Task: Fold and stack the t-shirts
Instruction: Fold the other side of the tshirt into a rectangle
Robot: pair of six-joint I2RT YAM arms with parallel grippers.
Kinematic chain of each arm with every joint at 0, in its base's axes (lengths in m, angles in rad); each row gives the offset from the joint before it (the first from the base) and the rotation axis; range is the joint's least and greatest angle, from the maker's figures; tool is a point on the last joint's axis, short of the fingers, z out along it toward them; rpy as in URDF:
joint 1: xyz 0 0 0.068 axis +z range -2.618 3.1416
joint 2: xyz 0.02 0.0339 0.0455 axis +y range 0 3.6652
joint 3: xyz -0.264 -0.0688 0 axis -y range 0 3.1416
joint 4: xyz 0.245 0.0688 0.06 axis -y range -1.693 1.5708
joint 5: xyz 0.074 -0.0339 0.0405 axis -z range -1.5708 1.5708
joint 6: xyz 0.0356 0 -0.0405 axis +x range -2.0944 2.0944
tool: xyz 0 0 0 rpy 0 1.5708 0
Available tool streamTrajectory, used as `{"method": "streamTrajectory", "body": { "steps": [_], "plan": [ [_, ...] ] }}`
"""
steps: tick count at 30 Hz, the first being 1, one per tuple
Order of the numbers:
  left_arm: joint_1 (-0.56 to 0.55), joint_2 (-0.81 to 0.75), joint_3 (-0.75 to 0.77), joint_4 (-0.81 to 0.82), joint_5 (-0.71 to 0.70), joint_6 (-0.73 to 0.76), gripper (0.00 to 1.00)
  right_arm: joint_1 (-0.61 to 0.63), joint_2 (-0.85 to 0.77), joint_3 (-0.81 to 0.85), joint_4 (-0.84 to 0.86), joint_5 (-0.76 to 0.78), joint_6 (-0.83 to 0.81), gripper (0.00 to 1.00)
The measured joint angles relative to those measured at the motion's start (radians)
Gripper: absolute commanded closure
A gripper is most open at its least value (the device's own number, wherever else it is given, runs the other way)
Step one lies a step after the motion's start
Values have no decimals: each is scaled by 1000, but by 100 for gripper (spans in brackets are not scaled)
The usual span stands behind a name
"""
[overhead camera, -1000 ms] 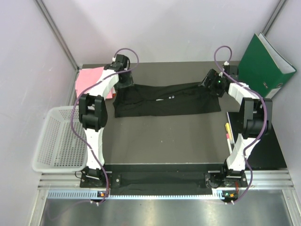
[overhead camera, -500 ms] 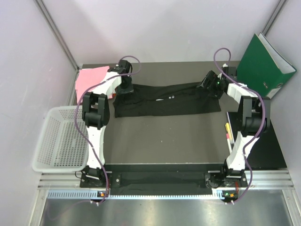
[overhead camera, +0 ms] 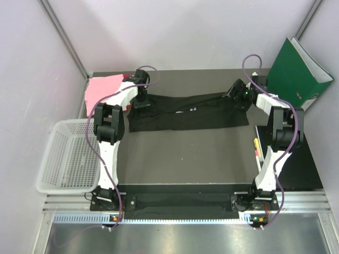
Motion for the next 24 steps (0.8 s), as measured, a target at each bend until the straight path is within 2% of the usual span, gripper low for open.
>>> {"method": "streamTrajectory", "body": {
  "steps": [10,19,20,22,24],
  "plan": [
    [0,-57,44,25,-52,-15,100,0,16,21,4,-11,8,0],
    [-1,-34,231,91,-9,-51,100,0,35,39,-2,-19,6,0],
    [-1,-27,242,97,-4,-53,85,0,35,39,-3,-19,6,0],
    [-1,11,286,103,5,-62,46,0,38,42,-8,-19,4,0],
    [0,63,335,105,13,-75,28,0,45,52,-15,-19,2,0]
  ]
}}
